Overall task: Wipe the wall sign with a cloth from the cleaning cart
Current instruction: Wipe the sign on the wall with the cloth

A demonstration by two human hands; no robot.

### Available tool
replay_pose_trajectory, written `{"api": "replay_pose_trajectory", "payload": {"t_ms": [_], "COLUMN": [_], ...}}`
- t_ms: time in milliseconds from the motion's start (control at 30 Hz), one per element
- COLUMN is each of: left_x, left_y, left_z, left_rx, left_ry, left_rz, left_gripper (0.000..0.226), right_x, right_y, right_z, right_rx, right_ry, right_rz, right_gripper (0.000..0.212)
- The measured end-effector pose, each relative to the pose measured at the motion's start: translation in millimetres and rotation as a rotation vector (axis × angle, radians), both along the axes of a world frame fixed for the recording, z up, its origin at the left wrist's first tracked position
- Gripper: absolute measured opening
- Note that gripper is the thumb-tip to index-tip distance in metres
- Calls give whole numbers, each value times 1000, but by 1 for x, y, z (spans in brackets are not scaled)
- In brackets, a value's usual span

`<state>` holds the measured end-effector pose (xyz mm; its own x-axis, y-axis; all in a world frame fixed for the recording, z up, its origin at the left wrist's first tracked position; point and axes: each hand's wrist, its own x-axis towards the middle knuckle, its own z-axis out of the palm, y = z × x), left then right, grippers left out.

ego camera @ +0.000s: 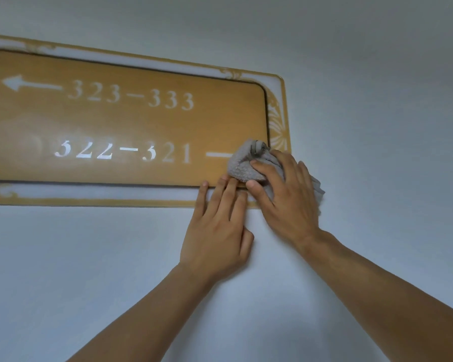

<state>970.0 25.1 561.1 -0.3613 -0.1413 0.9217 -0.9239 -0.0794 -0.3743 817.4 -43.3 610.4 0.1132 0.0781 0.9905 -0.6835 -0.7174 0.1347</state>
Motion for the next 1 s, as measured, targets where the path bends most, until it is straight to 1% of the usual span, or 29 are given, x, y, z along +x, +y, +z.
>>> {"api": "replay_pose_trajectory", "payload": {"t_ms": [67, 133, 267, 400, 600, 767, 867, 933, 1000], "left_x": [0, -1, -3, -7, -10, -39, -42, -37, -34], "left_y": [0, 2, 2, 3, 6, 0, -7, -10, -10], "left_z": [-1, -3, -2, -2, -3, 8, 11, 10, 9], "left_rx": [-20, -33, -56, -61, -96, -173, -212, -252, -273], "left_ry": [-1, 5, 9, 23, 10, 222, 242, 267, 295], "left_rz": [-22, -21, 20, 52, -15, -53, -18, -46, -74], "left_gripper": [63, 62, 64, 67, 65, 64, 62, 62, 64], "right_x": [2, 3, 1, -5, -12, -15, -17, -19, -17], "right_y": [1, 3, 1, -2, -9, -15, -17, -22, -23], "right_z": [1, 2, 1, 7, 17, 20, 27, 33, 35], "right_rx": [6, 20, 6, -5, -50, -85, -109, -125, -140], "right_ry": [-22, -30, 36, 85, 205, 225, 261, 286, 264], "right_rz": [35, 26, -81, -103, -148, -143, -126, -119, -120], "right_gripper": [45, 45, 47, 54, 55, 56, 56, 56, 56]}}
